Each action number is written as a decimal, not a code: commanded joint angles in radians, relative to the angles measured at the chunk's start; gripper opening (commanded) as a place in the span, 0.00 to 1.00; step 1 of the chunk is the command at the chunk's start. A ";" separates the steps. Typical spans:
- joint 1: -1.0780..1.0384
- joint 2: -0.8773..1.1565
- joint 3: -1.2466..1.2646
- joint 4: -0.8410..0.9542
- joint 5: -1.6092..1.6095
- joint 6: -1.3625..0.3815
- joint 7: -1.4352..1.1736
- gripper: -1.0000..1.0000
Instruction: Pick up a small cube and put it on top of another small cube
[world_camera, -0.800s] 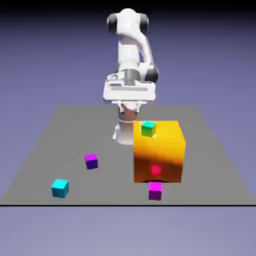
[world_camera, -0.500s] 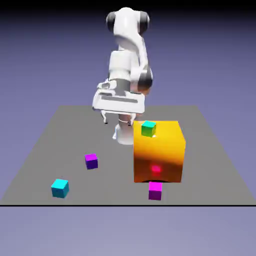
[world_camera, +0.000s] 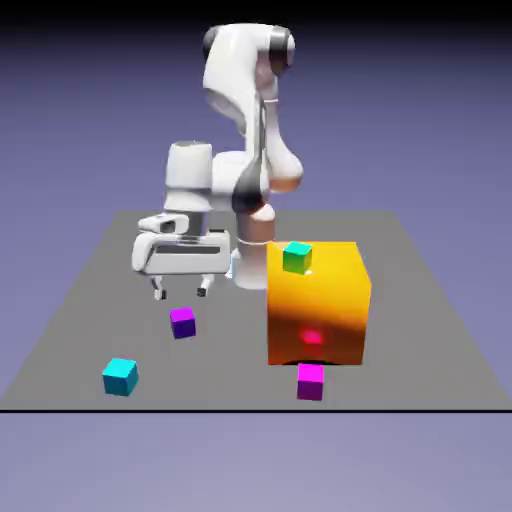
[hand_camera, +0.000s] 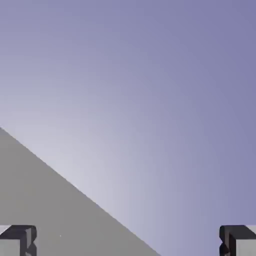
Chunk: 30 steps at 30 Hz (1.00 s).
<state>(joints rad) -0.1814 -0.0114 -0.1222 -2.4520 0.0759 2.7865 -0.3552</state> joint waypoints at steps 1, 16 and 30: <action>-0.003 0.022 -0.005 0.014 0.003 -0.010 -0.044 0.50; -0.115 0.355 -0.078 0.227 0.048 -0.159 -0.696 0.50; -0.166 0.529 -0.067 0.301 0.085 -0.124 -0.875 0.00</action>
<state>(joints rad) -0.3478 0.5180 -0.1895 -2.1512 0.1609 2.6614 -1.2305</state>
